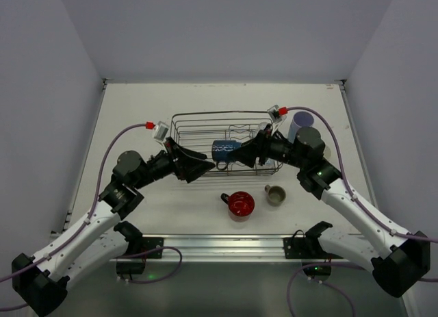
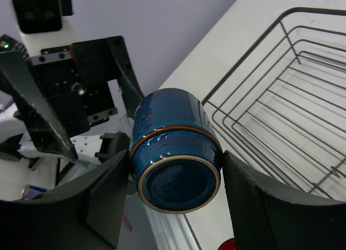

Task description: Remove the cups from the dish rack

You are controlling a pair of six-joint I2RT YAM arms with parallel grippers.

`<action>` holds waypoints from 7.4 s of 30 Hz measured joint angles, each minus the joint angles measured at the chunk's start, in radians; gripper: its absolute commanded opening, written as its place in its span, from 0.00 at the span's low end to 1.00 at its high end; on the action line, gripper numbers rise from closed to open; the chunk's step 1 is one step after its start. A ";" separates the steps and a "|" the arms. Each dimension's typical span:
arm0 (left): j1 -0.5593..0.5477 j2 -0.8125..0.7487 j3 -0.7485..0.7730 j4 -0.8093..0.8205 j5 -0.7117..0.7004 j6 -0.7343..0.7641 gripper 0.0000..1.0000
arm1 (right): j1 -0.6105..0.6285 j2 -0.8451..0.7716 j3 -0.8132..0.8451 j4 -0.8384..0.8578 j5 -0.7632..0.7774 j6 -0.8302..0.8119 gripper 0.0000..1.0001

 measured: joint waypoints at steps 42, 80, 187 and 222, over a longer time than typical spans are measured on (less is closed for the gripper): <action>-0.005 0.163 0.411 -0.375 -0.397 0.181 0.00 | 0.137 -0.050 -0.151 0.243 0.012 0.090 0.99; 0.525 1.028 0.676 -0.752 -0.626 0.445 0.00 | 0.138 -0.240 -0.260 -0.048 0.155 -0.117 0.99; 0.154 0.438 0.058 0.227 0.290 -0.063 0.70 | -0.057 0.092 -0.283 0.517 0.044 0.341 0.18; 0.227 0.381 0.426 -0.320 0.012 0.189 0.00 | -0.034 0.111 -0.386 0.704 0.051 0.437 0.99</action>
